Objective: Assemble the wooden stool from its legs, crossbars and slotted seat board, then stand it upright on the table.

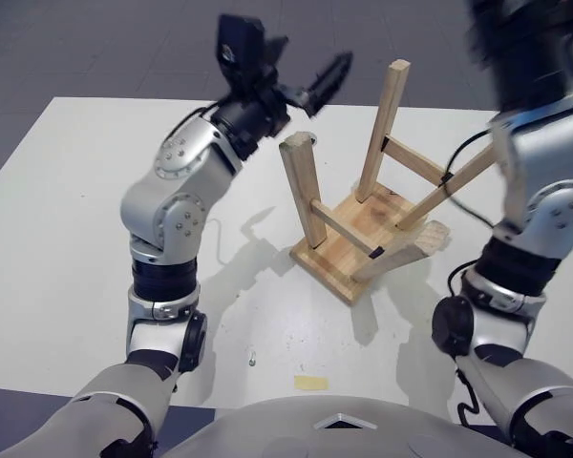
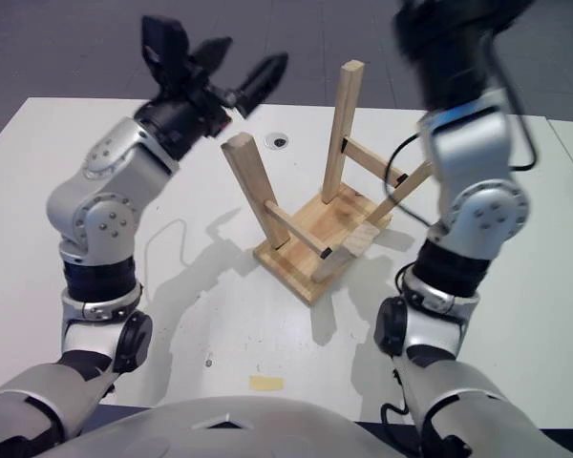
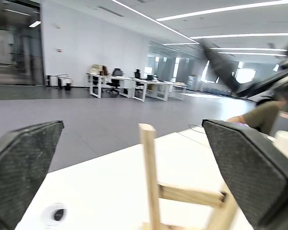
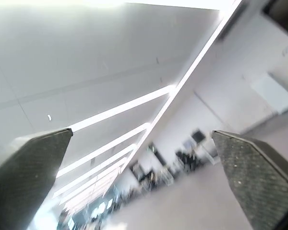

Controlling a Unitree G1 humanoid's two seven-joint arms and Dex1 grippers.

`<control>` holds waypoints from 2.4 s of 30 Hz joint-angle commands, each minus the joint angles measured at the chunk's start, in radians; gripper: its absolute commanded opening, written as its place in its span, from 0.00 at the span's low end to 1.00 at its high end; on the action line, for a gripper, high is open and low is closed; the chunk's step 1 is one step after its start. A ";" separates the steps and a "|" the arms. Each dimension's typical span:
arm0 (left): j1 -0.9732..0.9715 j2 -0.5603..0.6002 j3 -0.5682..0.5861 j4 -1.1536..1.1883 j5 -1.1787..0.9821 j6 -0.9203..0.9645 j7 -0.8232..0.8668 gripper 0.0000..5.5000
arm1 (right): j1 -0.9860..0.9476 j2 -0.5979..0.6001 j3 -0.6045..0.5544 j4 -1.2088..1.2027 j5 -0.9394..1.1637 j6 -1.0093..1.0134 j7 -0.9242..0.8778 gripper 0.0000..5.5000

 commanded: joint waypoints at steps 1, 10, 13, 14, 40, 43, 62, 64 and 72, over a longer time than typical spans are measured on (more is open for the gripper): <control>-0.085 0.059 0.116 0.011 -0.007 0.016 0.049 0.98 | -0.077 -0.179 -0.080 0.106 -0.106 -0.039 0.038 0.98; 0.006 0.158 0.204 -0.050 -0.008 0.068 0.062 0.98 | 0.072 -0.416 0.011 0.577 -0.821 -0.280 -0.001 0.98; 0.031 0.156 0.189 -0.062 0.002 0.068 0.068 0.98 | 0.159 -0.372 0.080 0.561 -0.889 -0.260 0.086 0.98; 0.033 0.158 0.184 -0.063 0.008 0.066 0.069 0.98 | 0.188 -0.358 0.115 0.529 -0.895 -0.245 0.136 0.98; 0.167 0.255 0.195 -0.117 0.019 0.058 -0.022 0.98 | 0.447 -0.290 0.245 0.042 -0.671 0.175 0.607 0.98; 0.230 0.263 0.240 -0.217 -0.123 0.090 -0.107 0.98 | 0.417 -0.266 0.232 0.075 -0.696 0.151 0.581 0.98; 0.220 0.295 0.029 -0.091 0.051 -0.026 -0.158 0.98 | 0.197 -0.113 0.278 0.355 -1.006 -0.071 0.357 0.98; 0.227 0.285 0.019 -0.093 0.060 -0.030 -0.158 0.98 | 0.208 -0.107 0.270 0.350 -1.027 -0.088 0.338 0.98; 0.244 0.239 -0.026 -0.100 0.092 -0.038 -0.153 0.98 | 0.222 -0.031 0.208 0.305 -0.962 -0.077 0.317 0.98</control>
